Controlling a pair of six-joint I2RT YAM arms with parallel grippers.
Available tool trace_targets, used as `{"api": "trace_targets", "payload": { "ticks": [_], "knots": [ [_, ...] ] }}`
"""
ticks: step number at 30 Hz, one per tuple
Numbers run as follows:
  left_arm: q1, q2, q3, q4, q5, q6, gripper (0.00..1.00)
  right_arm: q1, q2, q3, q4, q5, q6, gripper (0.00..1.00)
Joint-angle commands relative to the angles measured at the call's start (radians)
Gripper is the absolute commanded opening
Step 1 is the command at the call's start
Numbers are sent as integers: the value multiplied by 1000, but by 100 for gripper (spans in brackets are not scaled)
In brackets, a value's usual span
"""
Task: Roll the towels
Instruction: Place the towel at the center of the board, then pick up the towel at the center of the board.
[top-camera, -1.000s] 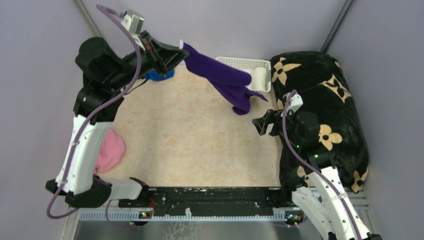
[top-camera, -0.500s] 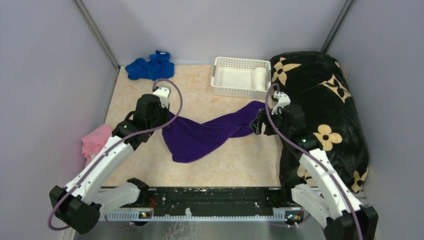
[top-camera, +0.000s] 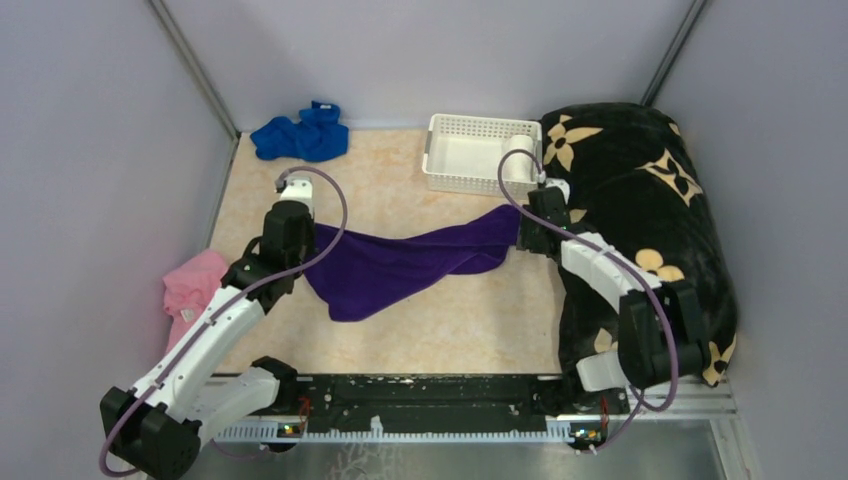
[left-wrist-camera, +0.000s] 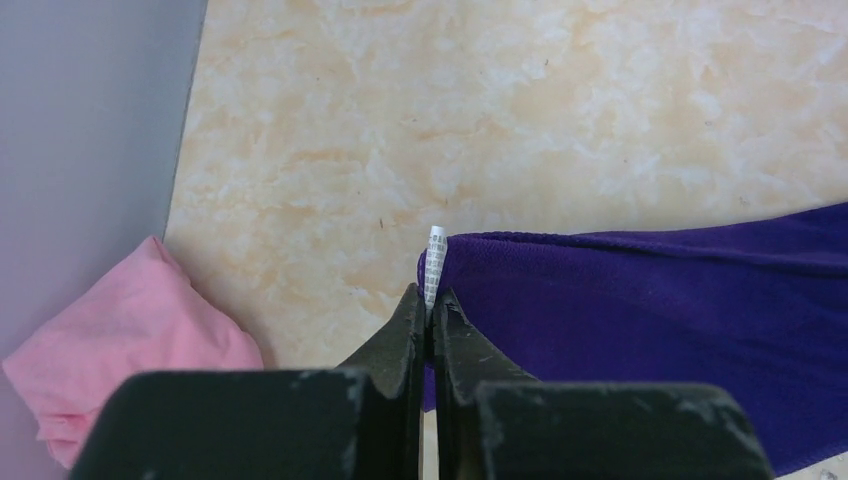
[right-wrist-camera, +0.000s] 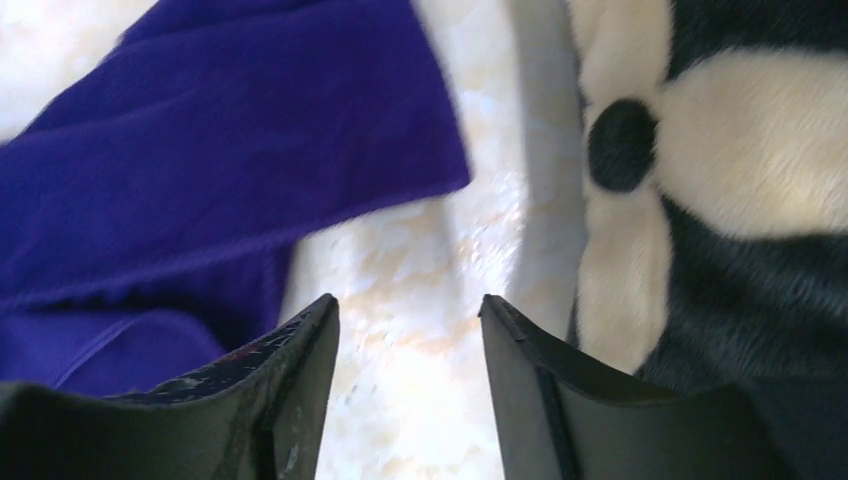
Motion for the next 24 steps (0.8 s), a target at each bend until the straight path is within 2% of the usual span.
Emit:
{"api": "trace_targets", "payload": {
  "ticks": [1, 6, 12, 20, 24],
  "knots": [
    [10, -9, -10, 37, -50, -22, 5, -17, 96, 96, 105, 175, -4, 51],
    [24, 2, -9, 39, -32, -23, 5, -21, 232, 165, 111, 167, -6, 42],
    [36, 7, -7, 40, -9, -24, 5, -21, 283, 167, 107, 86, 23, 41],
    [47, 10, -6, 40, 9, -27, 5, -23, 372, 155, 113, 126, 31, 40],
    [52, 10, -8, 40, 8, -28, 5, -37, 411, 172, 95, 102, 28, 35]
  ]
}}
